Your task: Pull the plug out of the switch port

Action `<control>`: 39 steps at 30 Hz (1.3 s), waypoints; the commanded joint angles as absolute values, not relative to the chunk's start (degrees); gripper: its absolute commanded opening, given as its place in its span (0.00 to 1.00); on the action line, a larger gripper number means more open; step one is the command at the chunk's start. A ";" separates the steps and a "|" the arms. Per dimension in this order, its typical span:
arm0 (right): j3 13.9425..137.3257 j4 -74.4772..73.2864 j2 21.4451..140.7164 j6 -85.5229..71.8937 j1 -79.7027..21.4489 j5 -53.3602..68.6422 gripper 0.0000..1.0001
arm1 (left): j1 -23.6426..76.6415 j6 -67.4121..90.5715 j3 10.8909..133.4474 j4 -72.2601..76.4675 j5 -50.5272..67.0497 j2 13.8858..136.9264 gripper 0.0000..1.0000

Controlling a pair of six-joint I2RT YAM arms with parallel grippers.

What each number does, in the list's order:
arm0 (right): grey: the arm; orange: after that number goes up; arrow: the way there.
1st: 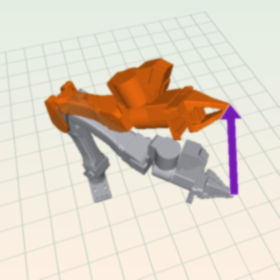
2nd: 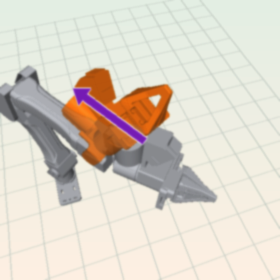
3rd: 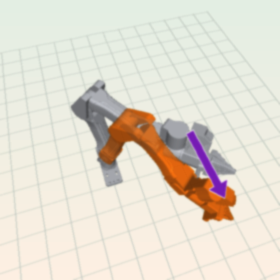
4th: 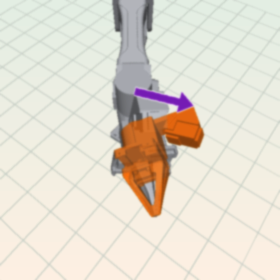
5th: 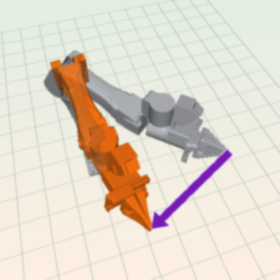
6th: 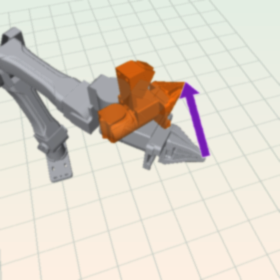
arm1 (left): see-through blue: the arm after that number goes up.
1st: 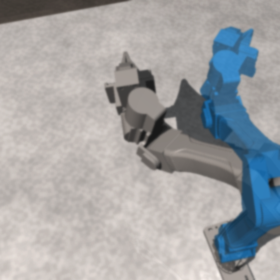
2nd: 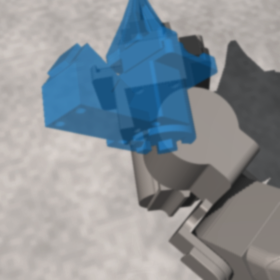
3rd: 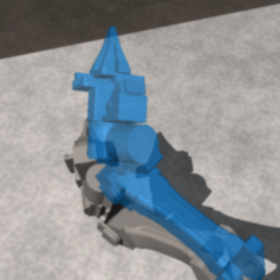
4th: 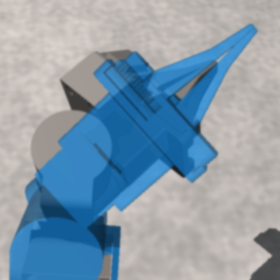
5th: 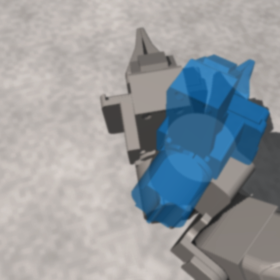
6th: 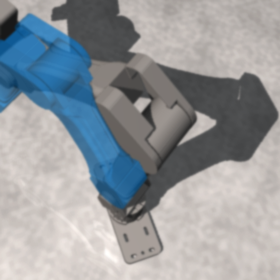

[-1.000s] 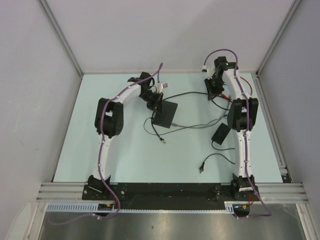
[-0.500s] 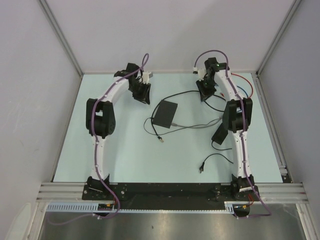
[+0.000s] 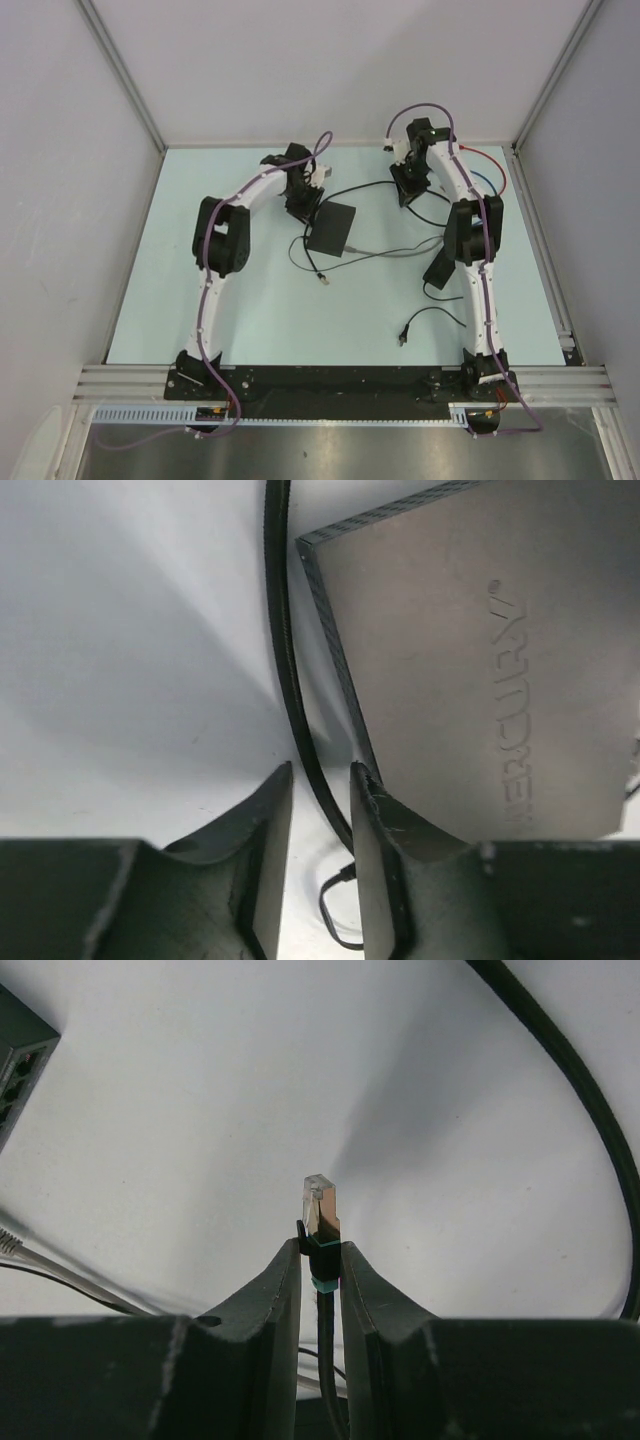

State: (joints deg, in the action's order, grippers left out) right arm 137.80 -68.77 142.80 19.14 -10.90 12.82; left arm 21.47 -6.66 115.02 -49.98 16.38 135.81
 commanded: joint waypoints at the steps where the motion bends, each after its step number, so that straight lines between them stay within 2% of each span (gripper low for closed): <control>1: 137.11 -69.61 140.01 18.81 -10.28 14.06 0.00 | 22.76 -8.35 113.29 -49.04 7.67 136.23 0.33; 3: 137.02 -69.78 139.75 18.81 -10.02 14.41 0.00 | 22.76 -9.14 112.50 -49.57 2.65 136.58 0.24; 4: 137.11 -69.70 139.57 18.72 -9.85 14.50 0.00 | 22.68 -10.10 112.24 -49.74 0.98 136.58 0.10; 6: 136.93 -69.70 139.13 18.63 -9.58 14.76 0.00 | 22.33 -11.51 111.18 -50.27 0.18 136.06 0.00; 10: 136.85 -69.70 138.43 18.72 -9.14 14.94 0.00 | 21.36 -14.40 112.23 -51.33 -2.37 133.43 0.00; 13: 136.76 -69.70 137.99 18.90 -9.23 14.59 0.00 | 21.10 -17.04 116.53 -50.80 -6.67 133.41 0.00; 18: 136.67 -69.35 137.90 18.98 -9.84 13.54 0.00 | 20.48 -17.41 126.19 -50.26 -6.68 137.80 0.00; 22: 136.84 -68.91 138.08 19.16 -10.46 11.87 0.00 | 18.20 -8.73 139.55 -56.07 12.16 144.40 0.00; 25: 137.28 -68.73 138.25 19.25 -11.51 11.34 0.00 | 18.72 -7.65 136.67 -53.96 11.17 143.87 0.00; 28: 137.37 -68.99 138.25 19.34 -12.83 11.16 0.00 | 18.02 -7.21 137.11 -55.63 18.79 145.19 0.00; 32: 136.24 -69.26 137.73 19.51 -13.53 10.72 0.00 | 18.28 -5.45 135.70 -53.71 9.79 145.72 0.00; 39: 133.51 -69.17 136.23 20.30 -13.54 9.40 0.00 | 14.86 -2.29 140.45 -50.28 7.14 147.65 0.00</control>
State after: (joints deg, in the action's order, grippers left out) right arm 134.54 -69.08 140.64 19.46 -14.04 11.14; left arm 17.56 -5.89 136.03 -53.74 10.81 147.39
